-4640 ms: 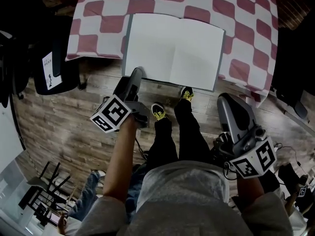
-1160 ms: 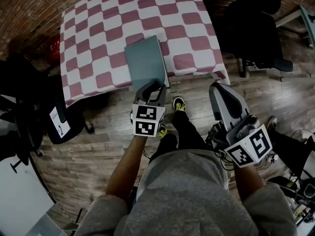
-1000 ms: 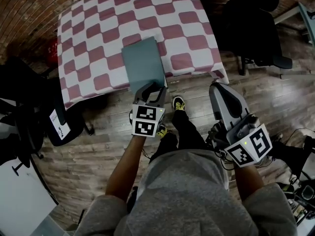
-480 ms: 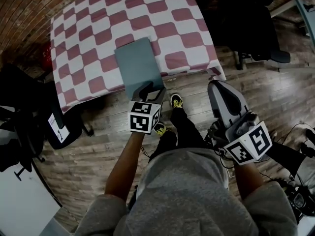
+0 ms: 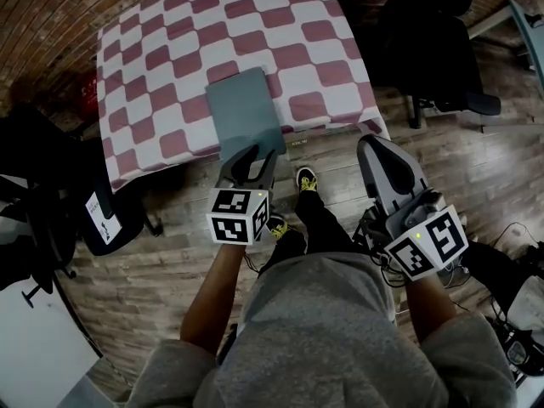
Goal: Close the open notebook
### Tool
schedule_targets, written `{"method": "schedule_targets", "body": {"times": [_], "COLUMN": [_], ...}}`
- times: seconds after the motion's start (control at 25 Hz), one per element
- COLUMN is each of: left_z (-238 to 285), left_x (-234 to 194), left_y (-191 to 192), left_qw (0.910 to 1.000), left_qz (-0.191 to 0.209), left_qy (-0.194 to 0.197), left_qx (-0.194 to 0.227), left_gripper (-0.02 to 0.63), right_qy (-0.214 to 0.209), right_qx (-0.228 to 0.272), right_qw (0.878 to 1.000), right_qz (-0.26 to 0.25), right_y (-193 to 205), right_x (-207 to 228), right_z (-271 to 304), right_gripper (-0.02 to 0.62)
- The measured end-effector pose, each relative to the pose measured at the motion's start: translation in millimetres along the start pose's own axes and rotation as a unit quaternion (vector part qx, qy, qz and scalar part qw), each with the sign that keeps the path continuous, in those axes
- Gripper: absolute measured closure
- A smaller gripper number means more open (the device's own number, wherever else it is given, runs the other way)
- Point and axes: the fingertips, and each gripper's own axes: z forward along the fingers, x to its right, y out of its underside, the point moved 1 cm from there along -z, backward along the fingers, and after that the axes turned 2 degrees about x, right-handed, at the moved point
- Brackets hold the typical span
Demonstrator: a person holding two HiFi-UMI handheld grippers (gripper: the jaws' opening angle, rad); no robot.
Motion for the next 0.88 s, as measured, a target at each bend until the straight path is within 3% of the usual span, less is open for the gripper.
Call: {"method": "schedule_targets", "body": {"times": [0.12, 0.2, 0.48, 0.88], "left_z": [-31, -52, -118, -156], "left_x": [-9, -11, -13, -10], "left_y": [-18, -29, -55, -74], "left_qw": [0.9982, 0.9960, 0.9843, 0.9740], "left_qz": [-0.001, -0.003, -0.014, -0.013], "left_qy": [-0.048, -0.067, -0.129, -0.158], "left_qx": [0.035, 0.060, 0.120, 0.162], "left_gripper": [0.572, 0.585, 0.595, 0.595], "right_qy": [-0.003, -0.007, -0.020, -0.020], "right_qx": [-0.001, -0.001, -0.009, -0.018], "right_qw": [1.000, 1.000, 0.999, 0.998], "right_qz": [-0.010, -0.017, -0.041, -0.055], "right_y": [-3, -6, -11, -12], "right_x": [-4, -6, -16, -19], "right_z": [0, 0, 0, -5], "right_gripper": [0.568, 0.568, 0.568, 0.568]}}
